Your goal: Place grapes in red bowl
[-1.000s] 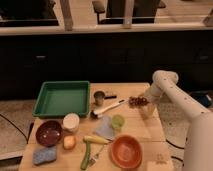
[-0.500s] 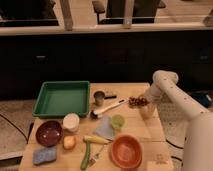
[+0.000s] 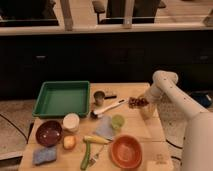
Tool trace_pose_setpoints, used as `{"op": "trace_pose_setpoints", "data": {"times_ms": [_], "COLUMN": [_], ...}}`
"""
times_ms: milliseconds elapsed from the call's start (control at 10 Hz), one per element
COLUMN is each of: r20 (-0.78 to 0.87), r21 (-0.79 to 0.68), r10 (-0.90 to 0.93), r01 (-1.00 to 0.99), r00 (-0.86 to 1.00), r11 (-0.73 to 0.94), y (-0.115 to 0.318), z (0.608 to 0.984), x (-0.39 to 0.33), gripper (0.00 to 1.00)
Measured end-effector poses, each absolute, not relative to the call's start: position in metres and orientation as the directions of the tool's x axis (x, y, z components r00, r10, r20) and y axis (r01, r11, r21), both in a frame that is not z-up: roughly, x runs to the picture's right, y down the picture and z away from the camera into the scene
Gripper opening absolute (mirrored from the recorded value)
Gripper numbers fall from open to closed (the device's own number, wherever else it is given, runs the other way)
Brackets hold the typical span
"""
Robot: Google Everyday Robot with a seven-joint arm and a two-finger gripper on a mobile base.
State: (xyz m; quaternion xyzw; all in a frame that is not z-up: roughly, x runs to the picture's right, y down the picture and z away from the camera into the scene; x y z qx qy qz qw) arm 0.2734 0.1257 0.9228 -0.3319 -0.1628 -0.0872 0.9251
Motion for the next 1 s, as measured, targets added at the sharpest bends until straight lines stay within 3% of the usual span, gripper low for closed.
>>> {"op": "trace_pose_setpoints", "data": {"times_ms": [1000], "r20": [0.363], "r21": [-0.607], "r10": [-0.047], "r01": [0.274], "r00": [0.931], "r11": [0.746], "y": [0.1319], "z": [0.9208], "x": [0.2756], "gripper": [0.80]}}
